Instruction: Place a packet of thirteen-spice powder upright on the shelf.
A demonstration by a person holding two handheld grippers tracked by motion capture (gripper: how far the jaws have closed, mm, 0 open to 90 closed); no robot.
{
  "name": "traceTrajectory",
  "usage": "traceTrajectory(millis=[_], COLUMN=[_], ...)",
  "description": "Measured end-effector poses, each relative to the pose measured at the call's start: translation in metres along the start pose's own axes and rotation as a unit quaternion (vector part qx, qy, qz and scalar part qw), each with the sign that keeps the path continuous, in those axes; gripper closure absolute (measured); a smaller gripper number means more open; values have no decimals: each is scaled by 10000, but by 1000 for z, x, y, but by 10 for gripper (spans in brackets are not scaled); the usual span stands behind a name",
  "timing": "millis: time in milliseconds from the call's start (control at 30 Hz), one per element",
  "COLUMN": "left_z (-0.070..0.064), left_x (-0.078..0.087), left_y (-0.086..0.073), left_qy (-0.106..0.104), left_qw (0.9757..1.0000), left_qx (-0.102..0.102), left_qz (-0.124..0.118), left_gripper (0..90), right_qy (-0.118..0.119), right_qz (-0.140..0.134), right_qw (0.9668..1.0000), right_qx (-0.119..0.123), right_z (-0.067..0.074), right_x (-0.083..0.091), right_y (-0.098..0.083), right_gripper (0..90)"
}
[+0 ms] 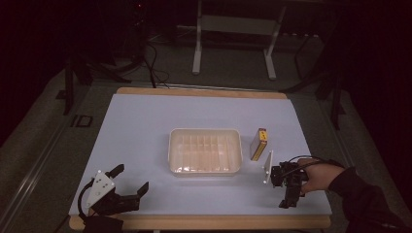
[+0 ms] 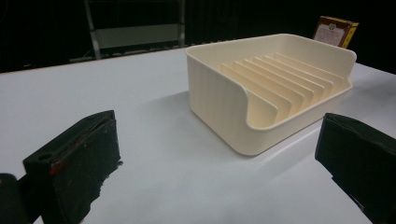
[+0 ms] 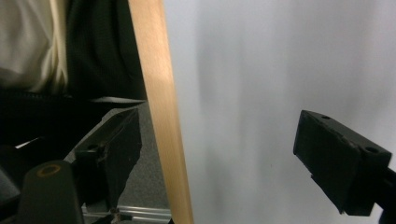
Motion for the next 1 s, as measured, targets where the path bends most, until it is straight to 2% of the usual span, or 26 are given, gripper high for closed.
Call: traceTrajectory(millis=[233, 500, 667, 800, 1000], left_z=[0, 0, 0, -1, -1], left_x=[0, 0, -1, -1, -1], left_y=[0, 0, 1, 0, 1], left_qy=[-13, -27, -33, -49, -62], left_qw=[10000, 10000, 10000, 10000, 10000], left_qx=[5, 12, 19, 32, 34], left_qz=[-3, -4, -11, -7, -23], left_gripper=[1, 1, 1, 1, 1], right_qy=[31, 115, 31, -1, -257], right_qz=[-136, -169, -253, -278, -506], right_qw=[9999, 9996, 9984, 9980, 9957], right_qx=[-13, 208, 500, 574, 730], right_z=[-1, 2, 5, 6, 3], right_x=[5, 12, 19, 25, 45], right_y=[14, 30, 38, 41, 47], right_gripper=[139, 149, 159, 160, 160])
Point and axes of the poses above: each handheld gripper's, and its own axes: x roughly backward along the jaws, y roughly out of its top, z roughly to its left, the point moved 9 cm from there along -x, roughly forward along the jaws, and after that the axes turned 5 degrees about y, right-handed, at the moved point
